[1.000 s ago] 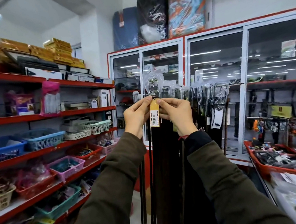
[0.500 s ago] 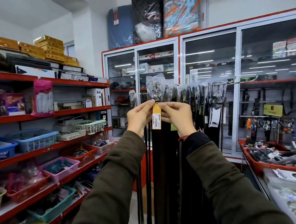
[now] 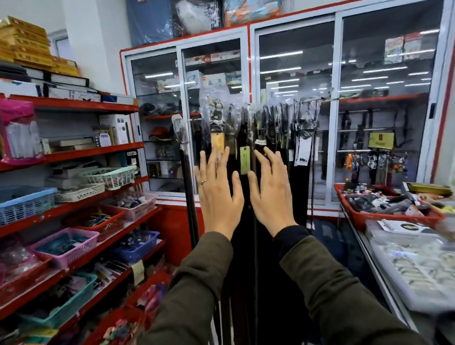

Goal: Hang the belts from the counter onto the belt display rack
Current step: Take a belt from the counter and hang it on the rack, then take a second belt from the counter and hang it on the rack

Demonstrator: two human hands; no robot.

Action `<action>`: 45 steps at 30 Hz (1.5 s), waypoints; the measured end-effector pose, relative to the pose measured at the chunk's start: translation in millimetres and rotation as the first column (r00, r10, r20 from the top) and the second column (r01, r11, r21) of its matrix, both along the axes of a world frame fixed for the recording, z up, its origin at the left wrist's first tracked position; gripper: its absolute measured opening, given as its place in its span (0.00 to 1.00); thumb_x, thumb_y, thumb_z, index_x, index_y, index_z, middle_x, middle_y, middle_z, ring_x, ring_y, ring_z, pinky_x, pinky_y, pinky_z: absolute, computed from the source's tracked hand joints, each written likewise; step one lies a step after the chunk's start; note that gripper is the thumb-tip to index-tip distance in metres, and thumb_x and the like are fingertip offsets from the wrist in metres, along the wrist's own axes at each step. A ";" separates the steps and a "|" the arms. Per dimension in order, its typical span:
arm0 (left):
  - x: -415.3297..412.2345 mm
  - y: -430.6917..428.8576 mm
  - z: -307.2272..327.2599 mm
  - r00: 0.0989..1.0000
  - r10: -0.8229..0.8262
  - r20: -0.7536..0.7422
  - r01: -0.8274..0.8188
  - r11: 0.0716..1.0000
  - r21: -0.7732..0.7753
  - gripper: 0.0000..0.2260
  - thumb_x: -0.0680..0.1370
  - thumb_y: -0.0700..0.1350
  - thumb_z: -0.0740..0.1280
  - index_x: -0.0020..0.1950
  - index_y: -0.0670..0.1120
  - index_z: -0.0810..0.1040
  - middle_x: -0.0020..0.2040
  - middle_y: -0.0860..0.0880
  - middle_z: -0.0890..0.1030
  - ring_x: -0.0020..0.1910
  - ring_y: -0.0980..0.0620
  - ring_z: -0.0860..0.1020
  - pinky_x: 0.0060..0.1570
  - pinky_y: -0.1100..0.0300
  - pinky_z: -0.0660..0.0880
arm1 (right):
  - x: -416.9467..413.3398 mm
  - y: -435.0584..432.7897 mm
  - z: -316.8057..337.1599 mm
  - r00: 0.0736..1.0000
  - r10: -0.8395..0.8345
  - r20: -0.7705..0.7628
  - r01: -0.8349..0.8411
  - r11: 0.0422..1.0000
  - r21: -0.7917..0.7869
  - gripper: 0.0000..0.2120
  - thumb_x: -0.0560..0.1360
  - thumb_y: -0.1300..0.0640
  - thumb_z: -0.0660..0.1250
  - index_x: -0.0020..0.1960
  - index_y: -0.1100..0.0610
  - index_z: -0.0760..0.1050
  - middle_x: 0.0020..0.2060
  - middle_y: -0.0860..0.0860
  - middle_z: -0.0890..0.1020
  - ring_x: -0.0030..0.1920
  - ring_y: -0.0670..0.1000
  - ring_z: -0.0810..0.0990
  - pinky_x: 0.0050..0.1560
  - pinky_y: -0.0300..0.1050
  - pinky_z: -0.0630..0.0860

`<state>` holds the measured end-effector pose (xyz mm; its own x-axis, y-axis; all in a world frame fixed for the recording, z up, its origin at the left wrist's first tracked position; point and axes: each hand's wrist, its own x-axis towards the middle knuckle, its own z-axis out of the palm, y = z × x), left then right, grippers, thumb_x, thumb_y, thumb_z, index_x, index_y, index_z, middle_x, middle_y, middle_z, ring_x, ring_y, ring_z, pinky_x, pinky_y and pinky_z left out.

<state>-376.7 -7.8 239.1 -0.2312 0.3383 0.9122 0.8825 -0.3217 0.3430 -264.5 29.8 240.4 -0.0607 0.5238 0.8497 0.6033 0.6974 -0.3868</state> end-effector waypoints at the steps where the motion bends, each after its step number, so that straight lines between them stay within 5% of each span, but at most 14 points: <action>1: 4.2 -0.8 -9.0 0.999 0.026 -0.043 -0.027 1.000 -0.015 0.24 0.84 0.47 0.58 0.81 0.51 0.61 0.83 0.51 0.56 0.84 0.49 0.47 0.81 0.49 0.42 | 7.2 -2.1 -8.1 0.999 -0.047 0.025 0.047 0.999 0.007 0.23 0.85 0.51 0.55 0.79 0.54 0.63 0.80 0.52 0.62 0.83 0.56 0.53 0.83 0.58 0.51; 10: 80.0 -4.1 -99.6 0.986 -0.109 -0.123 0.081 0.974 -0.212 0.25 0.84 0.50 0.58 0.81 0.51 0.59 0.84 0.50 0.53 0.84 0.49 0.43 0.81 0.47 0.39 | 105.2 -24.7 -92.8 0.923 -0.338 0.183 0.348 0.937 -0.025 0.25 0.84 0.50 0.54 0.81 0.52 0.59 0.83 0.53 0.52 0.84 0.58 0.45 0.82 0.61 0.40; 16: 159.5 -12.0 -151.3 0.959 -0.263 -0.103 0.216 0.919 -0.330 0.24 0.84 0.51 0.57 0.81 0.50 0.60 0.84 0.50 0.53 0.84 0.49 0.44 0.81 0.45 0.41 | 186.0 -52.2 -143.3 0.853 -0.452 0.262 0.495 0.859 -0.131 0.25 0.84 0.49 0.54 0.80 0.51 0.58 0.84 0.54 0.52 0.84 0.59 0.46 0.81 0.66 0.45; 21: 240.4 -24.8 -194.8 0.889 -0.433 -0.150 0.332 0.834 -0.441 0.24 0.85 0.51 0.55 0.81 0.52 0.58 0.84 0.51 0.52 0.84 0.49 0.44 0.81 0.44 0.41 | 274.1 -90.0 -191.9 0.761 -0.530 0.373 0.628 0.745 -0.223 0.26 0.84 0.48 0.52 0.81 0.50 0.57 0.84 0.52 0.51 0.84 0.57 0.44 0.81 0.65 0.42; 24: 286.6 -35.9 -220.8 0.830 -0.532 -0.170 0.385 0.766 -0.515 0.23 0.85 0.51 0.54 0.81 0.50 0.59 0.84 0.50 0.52 0.84 0.49 0.43 0.81 0.47 0.38 | 328.6 -117.2 -217.5 0.710 -0.551 0.439 0.694 0.655 -0.300 0.23 0.83 0.53 0.58 0.78 0.51 0.65 0.83 0.53 0.56 0.84 0.58 0.50 0.80 0.68 0.45; 30: 361.9 -61.3 -266.6 0.608 -0.785 -0.120 0.511 0.503 -0.697 0.25 0.85 0.53 0.54 0.82 0.50 0.58 0.84 0.52 0.54 0.83 0.51 0.44 0.82 0.47 0.41 | 424.8 -174.2 -264.1 0.678 -0.432 0.594 0.735 0.413 -0.538 0.24 0.80 0.60 0.59 0.76 0.53 0.67 0.80 0.52 0.64 0.83 0.56 0.55 0.81 0.61 0.46; 34: 392.9 -76.6 -288.5 0.380 -0.921 -0.088 0.469 0.274 -0.840 0.30 0.83 0.61 0.57 0.82 0.50 0.57 0.83 0.52 0.58 0.83 0.51 0.48 0.81 0.47 0.41 | 461.9 -202.0 -277.1 0.741 -0.258 0.620 0.671 0.263 -0.693 0.21 0.77 0.59 0.66 0.70 0.56 0.76 0.69 0.55 0.78 0.72 0.57 0.73 0.76 0.50 0.62; 38: 411.4 -92.2 -305.0 0.304 -0.944 -0.128 0.342 0.233 -0.910 0.30 0.81 0.63 0.59 0.79 0.50 0.63 0.78 0.49 0.68 0.80 0.49 0.61 0.81 0.50 0.45 | 473.9 -221.9 -284.5 0.791 -0.225 0.569 0.612 0.290 -0.736 0.16 0.75 0.60 0.70 0.62 0.57 0.82 0.61 0.56 0.84 0.65 0.59 0.79 0.72 0.50 0.66; 45: 409.3 -98.8 -307.5 0.315 -0.936 -0.160 0.359 0.274 -0.892 0.14 0.82 0.49 0.62 0.64 0.44 0.77 0.61 0.44 0.79 0.63 0.43 0.75 0.69 0.53 0.65 | 469.8 -231.0 -273.7 0.753 -0.161 0.638 0.653 0.296 -0.697 0.17 0.74 0.58 0.68 0.61 0.48 0.83 0.59 0.49 0.87 0.65 0.53 0.80 0.75 0.50 0.63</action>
